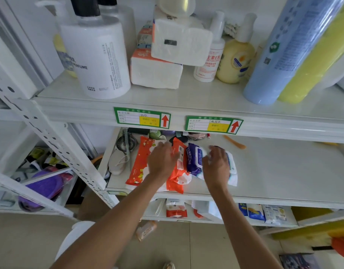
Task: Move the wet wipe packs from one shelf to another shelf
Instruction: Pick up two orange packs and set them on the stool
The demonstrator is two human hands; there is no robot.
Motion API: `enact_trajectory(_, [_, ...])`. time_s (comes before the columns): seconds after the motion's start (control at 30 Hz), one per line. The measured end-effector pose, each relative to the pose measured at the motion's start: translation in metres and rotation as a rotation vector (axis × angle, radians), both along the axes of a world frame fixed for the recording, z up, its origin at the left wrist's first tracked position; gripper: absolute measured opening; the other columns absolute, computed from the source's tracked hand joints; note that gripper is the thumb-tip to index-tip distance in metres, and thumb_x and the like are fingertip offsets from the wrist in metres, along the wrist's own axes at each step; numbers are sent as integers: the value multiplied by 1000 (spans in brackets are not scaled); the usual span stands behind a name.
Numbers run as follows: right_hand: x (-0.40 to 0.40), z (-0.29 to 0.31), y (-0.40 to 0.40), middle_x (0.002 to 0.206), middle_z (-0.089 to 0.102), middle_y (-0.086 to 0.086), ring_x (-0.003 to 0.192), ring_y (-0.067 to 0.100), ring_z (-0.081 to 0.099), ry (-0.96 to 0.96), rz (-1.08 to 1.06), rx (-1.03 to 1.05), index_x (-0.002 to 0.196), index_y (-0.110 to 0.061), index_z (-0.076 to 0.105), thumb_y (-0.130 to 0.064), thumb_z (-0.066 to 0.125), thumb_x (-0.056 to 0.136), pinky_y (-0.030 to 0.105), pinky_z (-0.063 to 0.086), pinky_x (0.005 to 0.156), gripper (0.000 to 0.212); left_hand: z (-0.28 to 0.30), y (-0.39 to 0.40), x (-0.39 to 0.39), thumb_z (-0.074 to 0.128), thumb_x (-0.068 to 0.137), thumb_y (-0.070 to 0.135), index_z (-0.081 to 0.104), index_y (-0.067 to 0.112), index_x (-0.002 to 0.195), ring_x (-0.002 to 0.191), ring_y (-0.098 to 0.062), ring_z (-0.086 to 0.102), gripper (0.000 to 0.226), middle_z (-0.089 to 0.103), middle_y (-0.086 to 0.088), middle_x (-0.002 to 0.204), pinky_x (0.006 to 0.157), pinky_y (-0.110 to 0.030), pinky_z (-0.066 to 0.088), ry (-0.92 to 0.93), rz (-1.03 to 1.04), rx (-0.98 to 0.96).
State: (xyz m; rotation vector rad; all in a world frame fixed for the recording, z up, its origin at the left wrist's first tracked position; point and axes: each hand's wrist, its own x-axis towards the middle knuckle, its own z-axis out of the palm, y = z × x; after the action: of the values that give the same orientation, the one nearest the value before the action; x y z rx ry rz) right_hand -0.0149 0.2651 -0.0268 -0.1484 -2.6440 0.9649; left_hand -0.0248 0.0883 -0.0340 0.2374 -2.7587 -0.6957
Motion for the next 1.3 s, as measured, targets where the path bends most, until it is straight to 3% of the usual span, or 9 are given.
enact_trajectory(0.1, [14,4,-53,114,71,6,87,17,71,-26,318,34,112,-14,70,-13,56,98,16,50,65,20,-8,-57,7,64,90,52,59,17,107,97,-20,65,39,65,-2,108,73,-34,57,-58,180,-16])
enact_trajectory(0.2, [13,-3,-84,139,55,10,123,28,58,-204,347,185,141,-16,49,-25,58,97,38,58,84,46,-19,-97,15,62,81,71,46,23,138,115,-34,62,76,61,-11,125,86,-46,57,-323,257,-37])
enact_trajectory(0.3, [9,-6,-89,146,43,14,134,34,47,-340,297,297,150,-19,35,-30,58,96,47,56,95,60,-27,-103,21,53,85,74,33,42,150,113,-35,68,75,68,-5,128,93,-50,58,-388,99,56])
enact_trajectory(0.5, [2,-7,-92,160,34,20,145,39,38,-499,185,327,159,-18,17,-43,63,96,51,48,106,83,-31,-95,23,68,75,72,38,46,144,109,-24,72,79,73,13,120,93,-47,58,-312,109,222])
enact_trajectory(0.63, [-2,-14,-102,158,34,21,145,44,34,-527,144,333,156,-12,26,-34,65,94,53,39,114,77,-47,-93,19,77,63,71,47,38,132,94,-16,72,82,73,13,109,86,-42,61,-331,170,358])
enact_trajectory(0.83, [-16,-12,-99,155,30,28,140,53,36,-640,110,212,151,-32,26,-46,50,97,62,46,106,61,-47,-84,14,82,61,59,48,18,126,67,-14,72,83,71,4,91,65,-35,62,-385,168,389])
enact_trajectory(1.03, [-20,-11,-93,147,41,32,135,49,43,-640,26,104,150,-13,21,-68,55,87,53,41,108,90,-30,-85,22,85,75,43,51,28,131,79,-3,69,66,73,8,108,62,-21,54,-283,155,667])
enact_trajectory(1.2, [-1,24,-97,148,39,31,138,49,39,-562,45,-136,151,-13,20,-66,64,77,56,36,111,101,0,-93,43,85,78,37,55,24,130,98,-15,71,62,72,4,119,87,-32,58,-253,191,826])
enact_trajectory(1.3, [29,43,-108,146,38,25,138,48,38,-539,86,-230,151,-21,18,-66,62,70,60,36,113,103,15,-103,70,83,81,37,54,20,126,82,0,67,57,72,7,109,64,-11,51,-213,163,782])
